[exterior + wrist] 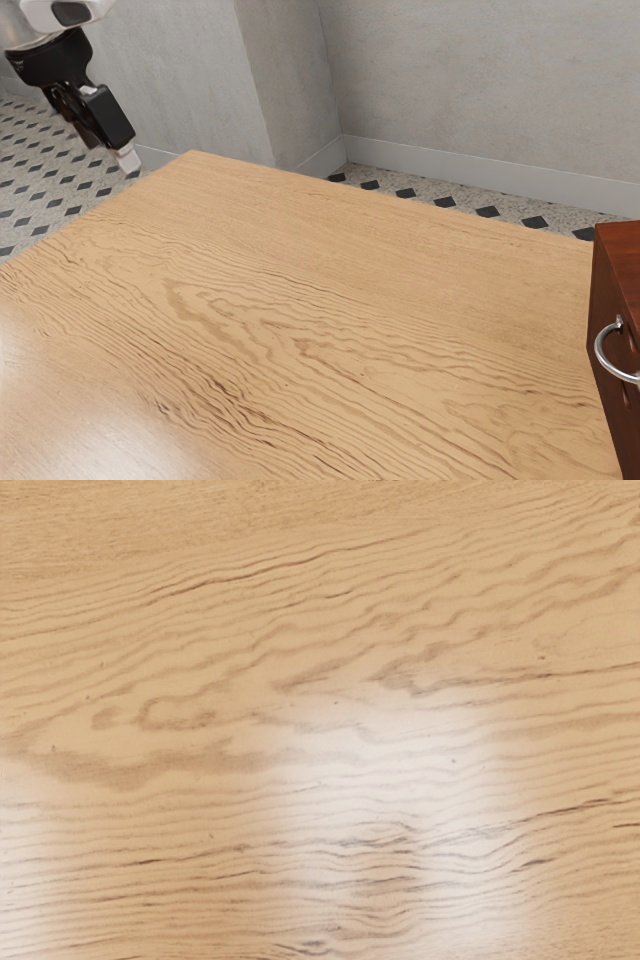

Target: Pull the drawer handle with one arm to open the drawer

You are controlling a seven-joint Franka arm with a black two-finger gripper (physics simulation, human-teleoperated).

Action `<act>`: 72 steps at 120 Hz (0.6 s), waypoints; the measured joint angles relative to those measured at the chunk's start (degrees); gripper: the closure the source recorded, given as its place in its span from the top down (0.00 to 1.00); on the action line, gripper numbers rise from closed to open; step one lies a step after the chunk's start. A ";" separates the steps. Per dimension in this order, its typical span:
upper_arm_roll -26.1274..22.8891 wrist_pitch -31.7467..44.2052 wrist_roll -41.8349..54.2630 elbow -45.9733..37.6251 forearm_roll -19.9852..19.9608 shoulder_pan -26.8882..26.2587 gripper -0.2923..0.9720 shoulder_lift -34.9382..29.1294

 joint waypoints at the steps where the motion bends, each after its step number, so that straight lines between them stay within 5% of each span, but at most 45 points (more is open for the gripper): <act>1: 0.00 0.05 0.09 0.00 0.00 0.00 0.77 0.00; 26: -0.10 0.74 2.08 0.40 -0.45 0.14 0.77 -0.42; 44: -6.41 1.07 3.17 0.82 -0.92 -0.40 0.77 -2.23; 72: -10.57 9.54 6.42 -12.80 0.83 -0.04 0.77 -1.99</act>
